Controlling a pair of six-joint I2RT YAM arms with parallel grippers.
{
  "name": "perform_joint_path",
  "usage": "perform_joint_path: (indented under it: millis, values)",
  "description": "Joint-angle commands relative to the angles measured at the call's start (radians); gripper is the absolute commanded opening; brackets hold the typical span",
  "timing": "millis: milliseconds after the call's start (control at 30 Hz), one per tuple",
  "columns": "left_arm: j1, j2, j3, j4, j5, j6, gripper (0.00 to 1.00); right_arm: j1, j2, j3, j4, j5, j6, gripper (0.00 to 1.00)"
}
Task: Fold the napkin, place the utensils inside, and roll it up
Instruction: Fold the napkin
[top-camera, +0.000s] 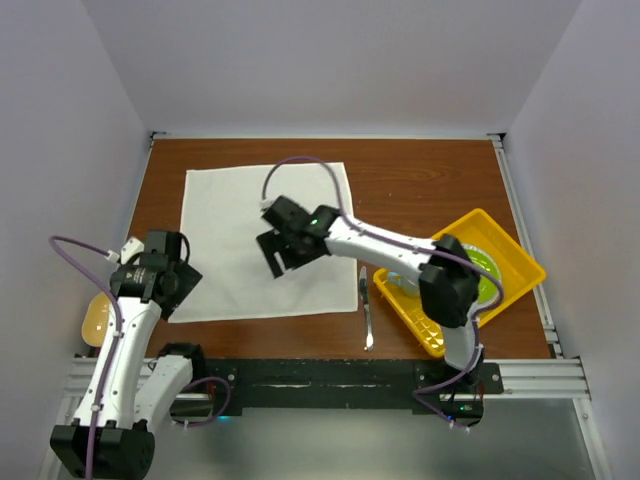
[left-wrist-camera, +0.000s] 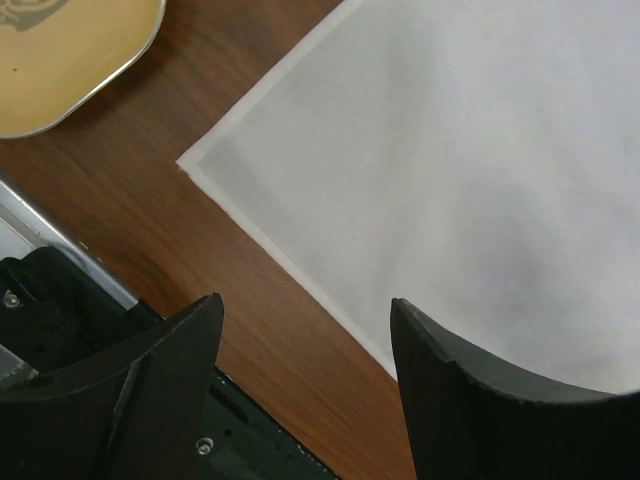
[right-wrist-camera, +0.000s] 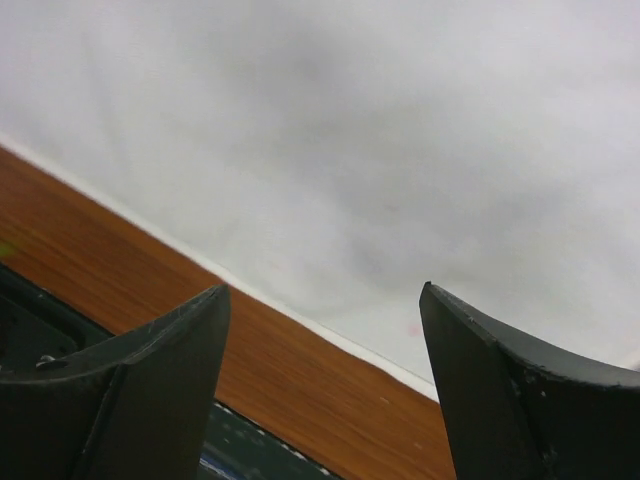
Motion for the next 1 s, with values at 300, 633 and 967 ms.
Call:
perform_joint_path:
  millis: [300, 633, 967]
  values:
    - [0.004, 0.091, -0.275, 0.078, -0.209, -0.445, 0.59, -0.229, -0.302, -0.074, -0.106, 0.028, -0.123, 0.81]
    - [0.033, 0.215, -0.267, 0.070, -0.349, -0.554, 0.60, -0.299, -0.246, 0.002, -0.172, 0.008, -0.199, 0.81]
    - [0.122, 0.306, -0.290, 0.260, -0.331, -0.407, 0.51, -0.338, -0.242, 0.015, -0.180, -0.038, -0.192, 0.82]
